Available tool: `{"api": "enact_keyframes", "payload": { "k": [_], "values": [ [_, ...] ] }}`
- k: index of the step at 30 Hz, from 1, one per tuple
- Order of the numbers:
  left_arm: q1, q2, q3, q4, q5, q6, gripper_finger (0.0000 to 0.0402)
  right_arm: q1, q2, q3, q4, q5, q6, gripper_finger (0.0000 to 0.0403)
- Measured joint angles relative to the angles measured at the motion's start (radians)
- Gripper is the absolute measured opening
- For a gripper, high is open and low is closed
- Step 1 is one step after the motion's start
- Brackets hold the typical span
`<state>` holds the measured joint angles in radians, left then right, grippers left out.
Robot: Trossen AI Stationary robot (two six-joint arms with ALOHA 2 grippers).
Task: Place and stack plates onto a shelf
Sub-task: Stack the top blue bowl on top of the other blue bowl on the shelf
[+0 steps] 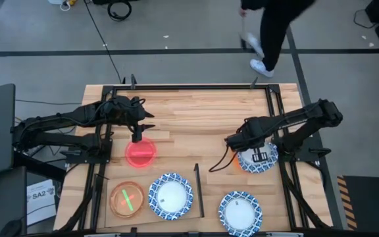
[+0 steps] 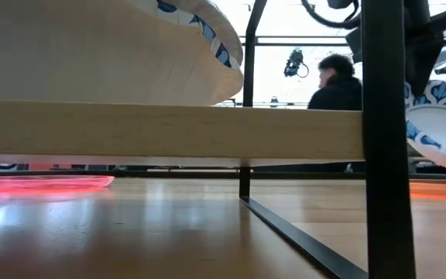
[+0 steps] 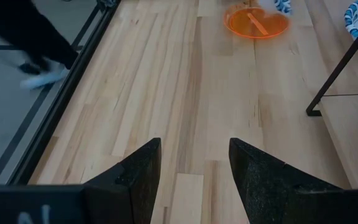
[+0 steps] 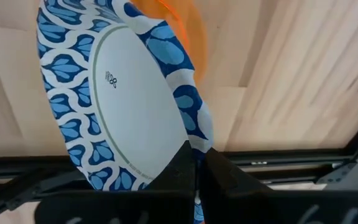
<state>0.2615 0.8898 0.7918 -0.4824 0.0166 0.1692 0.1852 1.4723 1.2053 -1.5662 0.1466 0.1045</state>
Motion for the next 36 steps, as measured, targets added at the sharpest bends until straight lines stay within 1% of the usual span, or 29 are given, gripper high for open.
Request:
{"api": "enact_keyframes", "payload": {
  "k": [8,11,18,23,26,31,33,36],
  "values": [
    [0.0,0.0,0.0,0.0,0.0,0.0,0.0196,-0.087,0.0,0.0,-0.005,0.039,-0.038,0.0008],
    [0.0,0.0,0.0,0.0,0.0,0.0,0.0196,-0.12,0.0,0.013,-0.007,0.039,-0.056,0.0008],
    [0.0,0.0,0.0,0.0,0.0,0.0,0.0196,-0.205,0.0,0.153,-0.005,0.049,-0.137,0.0008],
    [0.0,0.0,0.0,0.0,0.0,0.0,0.0196,-0.277,0.0,0.28,0.024,0.107,-0.186,0.0008],
    [0.0,0.0,0.0,0.0,0.0,0.0,0.0196,-0.322,0.0,0.342,0.1,0.122,-0.193,0.0008],
    [0.0,0.0,0.0,0.0,0.0,0.0,0.0196,-0.371,0.0,0.403,0.293,0.113,-0.187,0.0008],
    [0.0,0.0,0.0,0.0,0.0,0.0,0.0196,-0.384,0.0,0.412,0.379,0.088,-0.186,0.0008],
    [0.0,0.0,0.0,0.0,0.0,0.0,0.0196,-0.397,0.0,0.413,0.503,0.019,-0.183,0.0008]
  ]
}}
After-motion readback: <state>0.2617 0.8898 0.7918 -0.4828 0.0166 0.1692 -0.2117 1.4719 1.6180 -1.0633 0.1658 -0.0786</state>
